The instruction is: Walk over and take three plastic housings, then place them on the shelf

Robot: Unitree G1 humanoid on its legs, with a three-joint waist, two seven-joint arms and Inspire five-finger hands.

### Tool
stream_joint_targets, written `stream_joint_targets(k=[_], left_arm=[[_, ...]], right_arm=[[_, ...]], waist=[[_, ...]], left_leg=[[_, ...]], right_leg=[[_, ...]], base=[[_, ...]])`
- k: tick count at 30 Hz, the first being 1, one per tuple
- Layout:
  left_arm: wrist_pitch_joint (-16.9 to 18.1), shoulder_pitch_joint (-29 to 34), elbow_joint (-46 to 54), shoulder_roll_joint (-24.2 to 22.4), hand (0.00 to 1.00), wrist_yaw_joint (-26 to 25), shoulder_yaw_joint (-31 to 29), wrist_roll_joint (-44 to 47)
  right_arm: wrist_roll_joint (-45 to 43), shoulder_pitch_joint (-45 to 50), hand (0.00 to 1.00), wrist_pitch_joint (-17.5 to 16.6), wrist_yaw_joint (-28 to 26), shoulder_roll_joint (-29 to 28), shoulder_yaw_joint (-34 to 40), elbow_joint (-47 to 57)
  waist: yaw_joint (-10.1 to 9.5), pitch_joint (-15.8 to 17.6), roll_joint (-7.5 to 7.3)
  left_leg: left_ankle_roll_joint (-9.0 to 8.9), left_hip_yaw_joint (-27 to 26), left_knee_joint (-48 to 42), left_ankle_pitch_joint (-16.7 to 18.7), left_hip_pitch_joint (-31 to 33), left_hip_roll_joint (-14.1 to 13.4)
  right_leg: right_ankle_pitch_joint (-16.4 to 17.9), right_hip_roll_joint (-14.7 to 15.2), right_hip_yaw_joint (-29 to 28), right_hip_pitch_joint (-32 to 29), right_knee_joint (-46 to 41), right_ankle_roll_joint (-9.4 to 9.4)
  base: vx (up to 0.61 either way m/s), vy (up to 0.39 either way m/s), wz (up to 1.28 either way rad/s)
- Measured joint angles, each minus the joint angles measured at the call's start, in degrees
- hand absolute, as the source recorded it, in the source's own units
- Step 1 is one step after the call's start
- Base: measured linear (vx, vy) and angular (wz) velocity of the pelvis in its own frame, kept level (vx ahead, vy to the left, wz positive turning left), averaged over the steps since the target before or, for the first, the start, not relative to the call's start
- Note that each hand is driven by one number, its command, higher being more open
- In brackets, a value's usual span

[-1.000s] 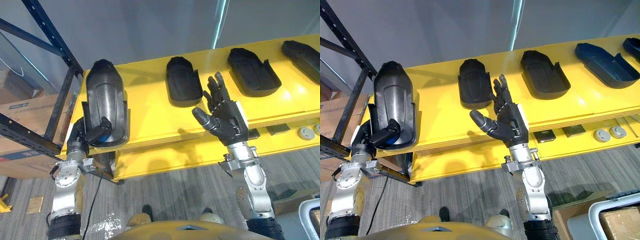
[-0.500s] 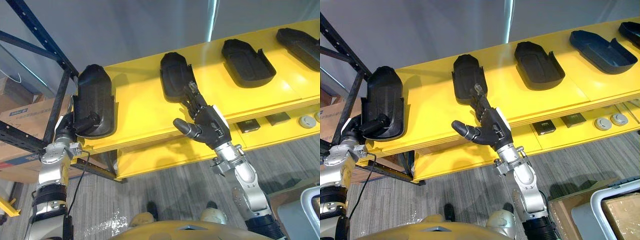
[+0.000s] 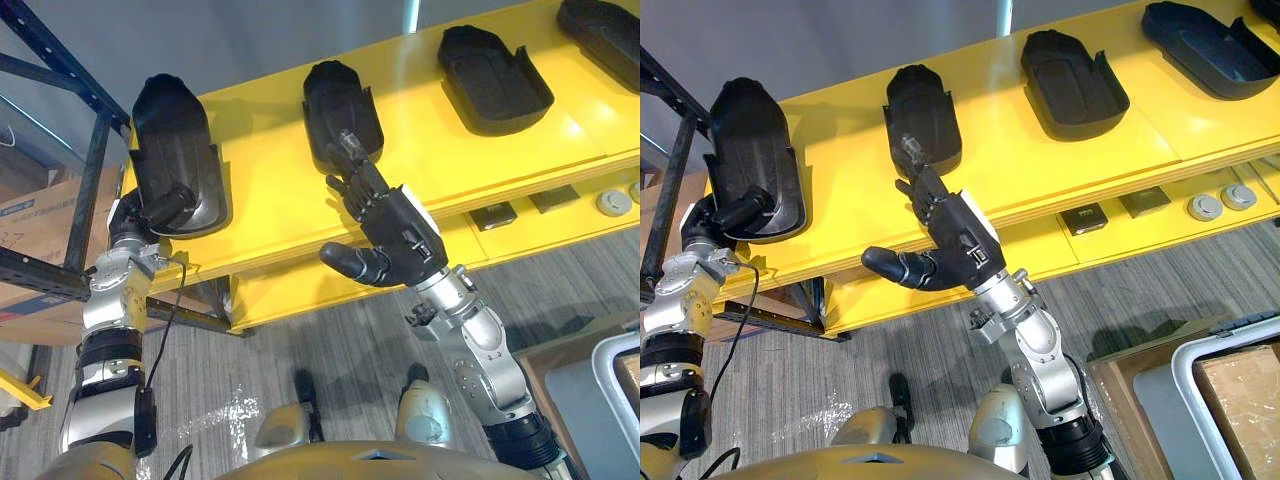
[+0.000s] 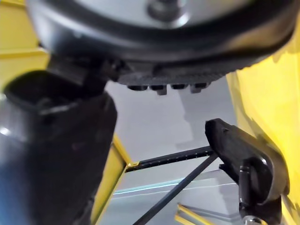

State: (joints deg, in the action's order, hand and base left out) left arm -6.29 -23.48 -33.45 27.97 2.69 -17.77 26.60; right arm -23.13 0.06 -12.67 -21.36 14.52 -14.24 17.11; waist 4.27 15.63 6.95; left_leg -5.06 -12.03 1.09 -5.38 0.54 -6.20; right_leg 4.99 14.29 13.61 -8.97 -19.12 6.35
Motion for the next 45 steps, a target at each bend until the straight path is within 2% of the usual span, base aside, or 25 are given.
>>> stream_joint_targets(k=[2, 3, 10, 24, 32, 36, 40, 45], left_arm=[[0.0, -0.3, -0.6, 0.0, 0.0, 0.2, 0.1, 0.9], [0.0, -0.6, -0.5, 0.0, 1.0, 0.4, 0.1, 1.1], [-0.9, -1.6, -0.9, 0.5, 1.0, -1.2, 0.1, 2.1], [-2.6, -3.4, -3.2, 1.4, 1.0, -0.9, 0.1, 2.0], [-1.3, -3.5, -3.1, 1.9, 1.0, -1.9, 1.6, 0.7], [-1.3, -3.4, -2.0, 2.3, 1.0, -2.1, 1.8, -0.2], [-1.8, -3.0, 0.6, 2.6, 1.0, -2.1, 1.8, -1.3], [-1.8, -3.1, 7.3, 7.0, 1.0, -2.2, 1.7, -9.6]], right_arm=[[-0.2, 0.0, 1.0, 0.0, -0.1, 0.0, -0.1, 0.0], [-0.2, 0.0, 1.0, 0.0, -0.1, 0.0, -0.1, 0.0], [-0.2, -0.1, 1.0, 0.0, -0.1, 0.0, -1.0, 0.3], [-0.2, 0.6, 1.0, 0.0, 0.8, -0.1, -2.1, 2.3], [-0.2, 1.4, 1.0, -0.2, 1.8, -0.3, -2.0, 2.2], [-0.2, 1.4, 1.0, -1.0, 1.6, -0.7, -2.0, 1.5], [-0.2, 1.3, 1.0, -2.3, 1.7, -1.0, -2.3, -0.6], [-0.2, 1.2, 1.0, -2.5, 2.4, -1.0, -4.3, -2.4]], waist=[[0.23, 0.3, -0.05], [0.3, 0.7, -0.03], [0.62, 1.2, -0.06], [0.93, 1.5, -0.48], [0.8, 1.3, -0.41], [0.58, 0.8, -0.27], [0.1, -1.1, -0.4], [-0.81, -3.2, -0.45]], left_leg=[[0.0, 0.0, 0.0, 0.0, 0.0, 0.0], [0.0, 0.0, 0.0, 0.0, 0.0, 0.0], [0.0, -0.9, -0.1, 0.0, -0.1, 0.1], [-0.04, -0.6, -0.5, 0.2, -1.1, 0.0], [0.02, 0.1, 0.3, 0.1, -2.1, -0.3], [0.08, -0.1, 1.3, 0.1, -3.2, -0.4], [0.08, -0.3, 2.3, 0.1, -4.3, -0.4], [0.06, -0.5, 3.3, 0.1, -5.6, -0.5]], right_leg=[[0.2, 0.0, 0.0, -0.1, -0.2, 0.02], [0.2, 0.0, 0.0, -0.1, -0.2, 0.03], [0.3, 0.0, -1.0, -0.9, -0.9, -0.04], [0.0, -0.1, -0.5, 0.9, 0.1, 0.42], [-2.0, -1.0, 0.2, 3.8, 4.0, 0.96], [-4.1, -1.8, 0.5, 6.2, 7.8, 1.15], [-5.9, -2.4, 0.8, 8.6, 11.8, 1.23], [-6.4, -2.7, 1.1, 10.3, 13.5, 1.32]], base=[[0.0, 0.0, 0.0], [0.0, 0.0, 0.0], [0.0, -0.002, -0.05], [0.0, 0.0, 0.01], [0.02, 0.005, 0.04], [0.04, 0.02, -0.03], [0.03, 0.027, -0.02], [0.0, 0.0, 0.0]])
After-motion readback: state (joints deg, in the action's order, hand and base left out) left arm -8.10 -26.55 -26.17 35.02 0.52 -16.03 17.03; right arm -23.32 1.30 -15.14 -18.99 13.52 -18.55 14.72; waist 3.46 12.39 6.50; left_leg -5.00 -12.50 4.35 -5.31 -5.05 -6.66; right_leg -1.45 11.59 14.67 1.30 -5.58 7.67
